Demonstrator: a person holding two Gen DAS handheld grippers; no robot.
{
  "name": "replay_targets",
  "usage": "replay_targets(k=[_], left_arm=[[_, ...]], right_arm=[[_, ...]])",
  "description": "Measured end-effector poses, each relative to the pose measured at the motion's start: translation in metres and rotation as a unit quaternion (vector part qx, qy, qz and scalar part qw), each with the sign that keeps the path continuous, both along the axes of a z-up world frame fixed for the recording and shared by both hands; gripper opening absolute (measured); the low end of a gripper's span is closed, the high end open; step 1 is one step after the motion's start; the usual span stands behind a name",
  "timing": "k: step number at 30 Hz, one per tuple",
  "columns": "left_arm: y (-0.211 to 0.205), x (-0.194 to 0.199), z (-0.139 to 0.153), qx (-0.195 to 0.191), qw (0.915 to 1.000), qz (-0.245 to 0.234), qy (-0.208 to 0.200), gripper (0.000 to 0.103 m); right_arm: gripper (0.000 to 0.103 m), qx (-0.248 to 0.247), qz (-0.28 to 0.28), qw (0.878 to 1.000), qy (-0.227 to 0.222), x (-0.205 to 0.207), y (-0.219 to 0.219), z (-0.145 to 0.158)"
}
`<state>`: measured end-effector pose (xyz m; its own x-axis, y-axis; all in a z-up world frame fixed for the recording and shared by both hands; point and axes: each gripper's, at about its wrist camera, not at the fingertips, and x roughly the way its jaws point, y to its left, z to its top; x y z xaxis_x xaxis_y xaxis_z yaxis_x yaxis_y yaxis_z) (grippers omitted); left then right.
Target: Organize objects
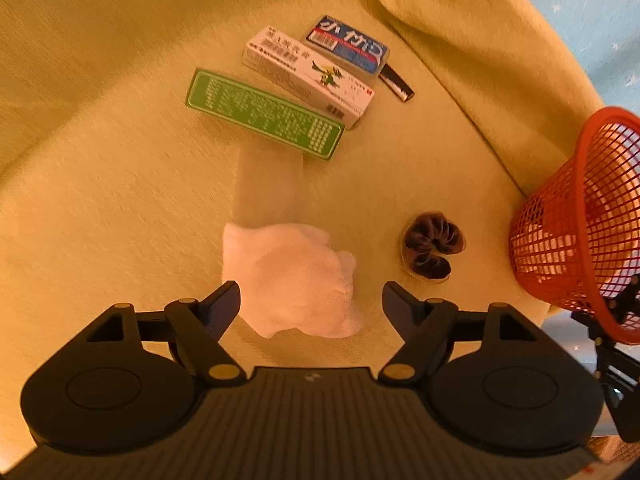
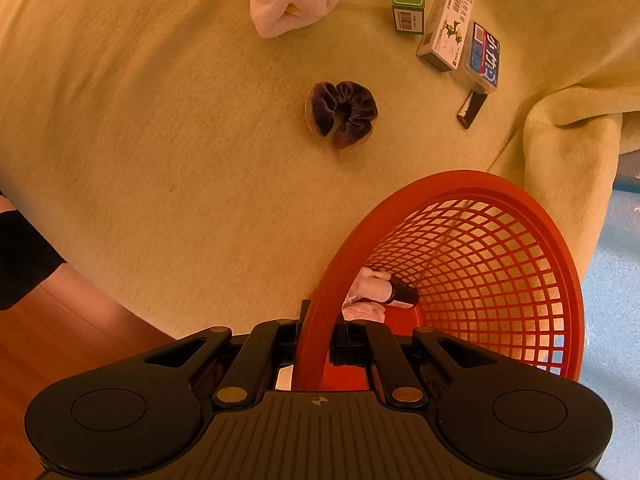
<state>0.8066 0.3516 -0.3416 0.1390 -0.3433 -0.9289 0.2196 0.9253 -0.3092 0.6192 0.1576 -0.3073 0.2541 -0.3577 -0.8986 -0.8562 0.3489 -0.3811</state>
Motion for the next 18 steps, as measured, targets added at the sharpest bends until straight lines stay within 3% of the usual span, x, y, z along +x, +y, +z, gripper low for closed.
replay_targets(k=[5, 12, 14, 18], left_arm=[[-0.012, -0.001, -0.011, 0.013, 0.9999, -0.003, -0.003, 0.073], [-0.024, -0.004, -0.021, 0.053, 0.9983, -0.02, -0.012, 0.048], [-0.021, -0.004, -0.022, 0.049, 0.9986, -0.018, -0.007, 0.044], [-0.016, -0.003, -0.02, 0.038, 0.999, -0.024, 0.0, 0.025]], right_arm=[[0.003, 0.0, -0.001, 1.0, 0.001, 0.0, 0.001, 0.0], [0.003, -0.001, -0.003, 1.0, 0.0, -0.001, 0.0, -0.002], [0.003, 0.0, -0.004, 1.0, 0.0, 0.0, -0.001, -0.002], [0.003, -0.001, -0.003, 1.0, 0.001, 0.002, 0.0, -0.002]])
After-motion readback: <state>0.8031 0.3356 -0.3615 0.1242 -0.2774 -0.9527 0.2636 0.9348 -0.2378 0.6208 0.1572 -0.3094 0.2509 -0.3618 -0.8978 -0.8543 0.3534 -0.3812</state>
